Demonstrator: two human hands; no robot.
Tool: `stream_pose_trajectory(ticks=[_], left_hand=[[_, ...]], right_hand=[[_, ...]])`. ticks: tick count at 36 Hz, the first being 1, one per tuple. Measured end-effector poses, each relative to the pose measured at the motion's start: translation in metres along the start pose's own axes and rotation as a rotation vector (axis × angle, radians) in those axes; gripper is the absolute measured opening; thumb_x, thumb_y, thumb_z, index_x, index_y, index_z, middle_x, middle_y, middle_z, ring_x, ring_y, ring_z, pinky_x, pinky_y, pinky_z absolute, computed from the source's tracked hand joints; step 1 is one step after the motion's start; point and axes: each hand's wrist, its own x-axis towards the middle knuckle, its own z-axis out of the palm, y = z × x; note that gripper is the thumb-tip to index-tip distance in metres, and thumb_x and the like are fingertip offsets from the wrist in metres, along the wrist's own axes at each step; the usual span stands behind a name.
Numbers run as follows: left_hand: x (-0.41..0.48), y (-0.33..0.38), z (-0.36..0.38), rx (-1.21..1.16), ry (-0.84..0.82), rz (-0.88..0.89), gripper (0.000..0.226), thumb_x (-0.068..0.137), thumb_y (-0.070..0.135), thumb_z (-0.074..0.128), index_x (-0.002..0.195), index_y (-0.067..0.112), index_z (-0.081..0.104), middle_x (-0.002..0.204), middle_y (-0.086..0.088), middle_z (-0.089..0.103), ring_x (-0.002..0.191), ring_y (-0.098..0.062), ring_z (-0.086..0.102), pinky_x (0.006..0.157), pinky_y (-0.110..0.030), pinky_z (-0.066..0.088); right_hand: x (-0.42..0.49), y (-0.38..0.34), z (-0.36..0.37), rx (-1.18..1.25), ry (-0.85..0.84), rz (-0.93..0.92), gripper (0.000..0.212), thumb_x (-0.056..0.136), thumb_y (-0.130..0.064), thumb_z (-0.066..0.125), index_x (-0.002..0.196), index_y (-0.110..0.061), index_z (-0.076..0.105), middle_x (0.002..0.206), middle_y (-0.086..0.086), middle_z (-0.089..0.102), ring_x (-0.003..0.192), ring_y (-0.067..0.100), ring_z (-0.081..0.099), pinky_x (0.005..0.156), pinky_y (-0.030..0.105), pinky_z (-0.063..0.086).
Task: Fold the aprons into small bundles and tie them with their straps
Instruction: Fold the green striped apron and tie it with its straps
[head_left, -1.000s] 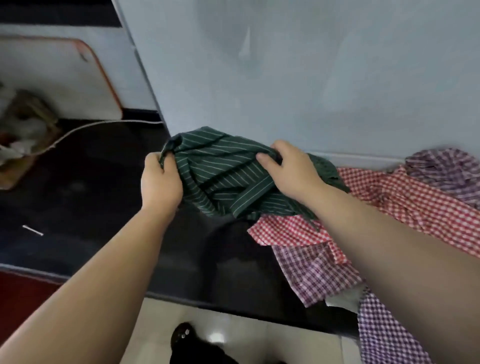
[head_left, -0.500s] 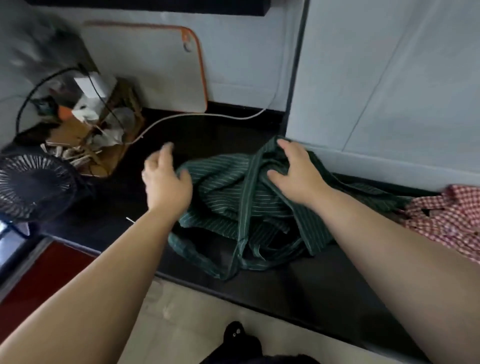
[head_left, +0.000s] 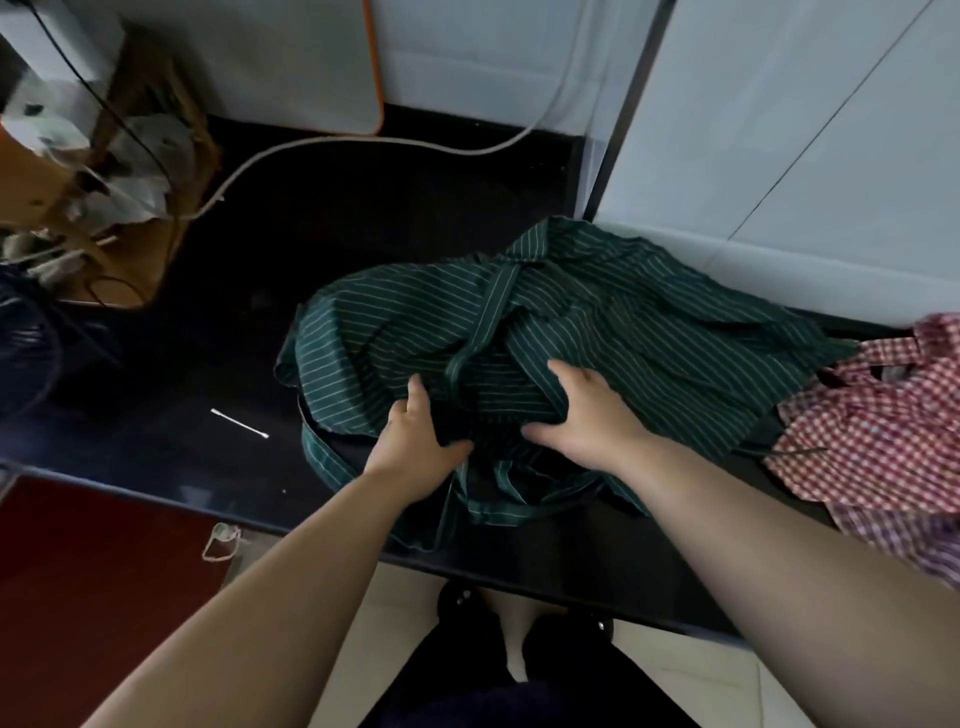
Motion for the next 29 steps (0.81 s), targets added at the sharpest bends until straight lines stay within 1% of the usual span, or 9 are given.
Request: stream_pose_trajectory(ticks=[3,7,10,13,16,21,23,25,29], left_hand=[[0.004,-0.004,-0.007,0.230,0.015,-0.049,0.090,0.088,0.059,0.054,0.153,0.033,-0.003,0.155,-0.011,0.008,0.141,-0.034,0.015,0.111,-0.047,0.030],[0.004,-0.015,-0.012,0.233,0.006,-0.012,0.080,0.090,0.055,0.056,0.153,0.038,0.010,0.158,-0.011,-0.003,0.143,-0.035,0.004,0.114,-0.046,0.022],[0.004,-0.030,-0.014,0.287,0.057,0.065,0.072,0.093,0.034,0.061,0.152,0.029,0.021,0.152,-0.007,0.020,0.140,-0.030,0.018,0.111,-0.040,0.029],[0.005,-0.041,-0.017,0.251,0.152,0.083,0.049,0.094,0.017,0.057,0.141,0.021,0.041,0.131,-0.004,0.051,0.126,-0.025,0.040,0.097,-0.041,0.045],[0.004,-0.050,-0.021,0.272,0.168,0.129,0.027,0.096,0.011,0.052,0.121,0.017,0.059,0.114,-0.004,0.057,0.114,-0.024,0.048,0.085,-0.040,0.049],[-0.003,-0.065,-0.034,0.131,0.271,0.299,0.016,0.092,0.003,0.058,0.102,0.011,0.068,0.103,-0.003,0.058,0.104,-0.022,0.049,0.086,-0.026,0.036],[-0.007,-0.078,-0.046,0.136,0.355,0.325,0.016,0.088,0.001,0.061,0.096,0.012,0.069,0.103,-0.005,0.062,0.104,-0.028,0.051,0.093,-0.035,0.039],[-0.011,-0.089,-0.058,0.173,0.515,0.260,0.015,0.087,0.003,0.063,0.094,0.014,0.070,0.106,-0.007,0.063,0.109,-0.036,0.049,0.094,-0.049,0.041],[-0.022,-0.102,-0.084,0.148,0.681,-0.117,0.018,0.094,0.016,0.055,0.107,0.021,0.066,0.125,-0.009,0.044,0.120,-0.035,0.032,0.099,-0.047,0.031]], right_hand=[[0.002,-0.006,0.004,-0.127,-0.017,-0.033,0.081,0.085,-0.048,0.065,0.150,-0.035,0.019,0.157,0.008,0.014,0.143,0.033,0.019,0.115,0.046,0.022],[0.003,-0.016,0.008,-0.219,0.017,-0.134,0.069,0.089,-0.044,0.062,0.148,-0.037,0.027,0.159,0.006,0.011,0.144,0.030,0.014,0.114,0.049,0.017],[0.009,-0.026,0.014,-0.255,-0.003,-0.212,0.071,0.089,-0.041,0.062,0.149,-0.034,0.025,0.158,0.003,0.016,0.143,0.026,0.018,0.113,0.047,0.018],[0.017,-0.035,0.021,-0.359,-0.076,-0.224,0.081,0.087,-0.042,0.063,0.151,-0.035,0.015,0.156,0.001,0.019,0.142,0.028,0.021,0.112,0.048,0.020],[0.022,-0.040,0.028,-0.507,-0.126,-0.181,0.081,0.088,-0.043,0.062,0.151,-0.032,0.011,0.153,0.004,0.027,0.138,0.032,0.027,0.111,0.048,0.022],[0.034,-0.045,0.033,-0.654,0.102,-0.218,0.029,0.098,-0.021,0.047,0.126,-0.021,0.053,0.123,0.004,0.059,0.116,0.028,0.050,0.098,0.041,0.032],[0.036,-0.050,0.032,-0.511,0.205,-0.235,0.021,0.100,-0.022,0.042,0.116,-0.016,0.054,0.110,0.006,0.064,0.103,0.030,0.056,0.088,0.039,0.036],[0.036,-0.057,0.024,-0.318,0.270,-0.171,0.023,0.102,-0.025,0.036,0.115,-0.011,0.050,0.098,0.008,0.063,0.089,0.031,0.058,0.071,0.035,0.038],[0.046,-0.076,0.014,-0.160,0.286,-0.011,0.022,0.103,-0.023,0.035,0.110,-0.007,0.049,0.089,0.007,0.054,0.079,0.027,0.051,0.062,0.032,0.034]])
